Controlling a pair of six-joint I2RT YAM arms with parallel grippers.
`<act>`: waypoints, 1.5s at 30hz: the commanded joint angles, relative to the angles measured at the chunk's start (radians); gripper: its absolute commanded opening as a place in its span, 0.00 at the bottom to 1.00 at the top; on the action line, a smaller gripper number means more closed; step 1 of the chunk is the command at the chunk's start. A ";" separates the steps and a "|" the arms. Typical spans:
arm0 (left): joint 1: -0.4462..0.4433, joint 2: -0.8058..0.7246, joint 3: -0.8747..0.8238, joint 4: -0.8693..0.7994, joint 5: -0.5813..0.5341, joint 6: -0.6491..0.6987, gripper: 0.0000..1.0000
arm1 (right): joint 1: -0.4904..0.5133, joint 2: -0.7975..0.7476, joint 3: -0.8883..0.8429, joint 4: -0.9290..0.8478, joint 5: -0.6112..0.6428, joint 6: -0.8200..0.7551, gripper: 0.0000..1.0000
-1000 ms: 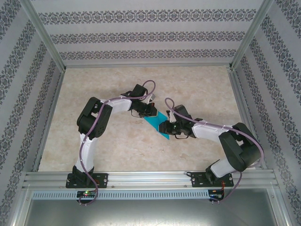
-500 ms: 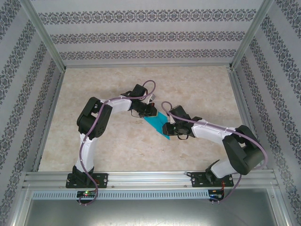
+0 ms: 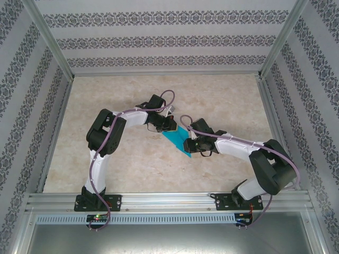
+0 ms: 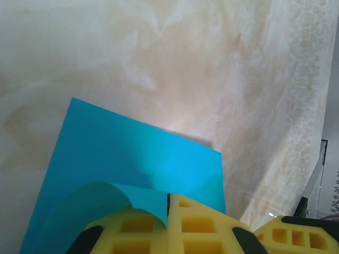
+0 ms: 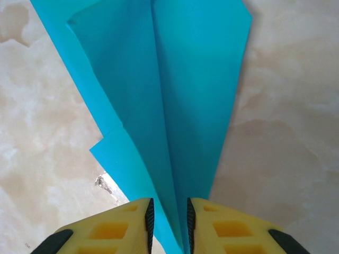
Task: Fold a paper plane with a square sheet of paper (pick it up from the middle)
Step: Fourth fold the wing at the center of the table.
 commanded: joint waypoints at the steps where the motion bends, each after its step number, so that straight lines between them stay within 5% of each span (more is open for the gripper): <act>1: 0.012 -0.009 -0.004 -0.018 0.033 0.028 0.00 | 0.012 0.017 0.034 -0.028 0.014 -0.048 0.24; 17: 0.012 -0.028 0.008 -0.047 0.044 0.040 0.00 | 0.093 0.108 0.101 -0.077 0.155 -0.101 0.09; 24: 0.012 -0.101 -0.002 -0.089 -0.004 0.053 0.26 | 0.122 0.086 0.100 -0.082 0.247 -0.101 0.01; 30: 0.014 -0.230 -0.072 -0.144 -0.108 0.085 0.38 | 0.124 0.073 0.097 -0.085 0.266 -0.096 0.00; 37: -0.010 -0.386 -0.293 -0.036 -0.134 0.015 0.33 | 0.123 0.075 0.084 -0.054 0.227 -0.083 0.01; 45: -0.086 -0.394 -0.403 0.162 -0.117 -0.079 0.21 | 0.125 0.075 0.083 -0.034 0.196 -0.071 0.01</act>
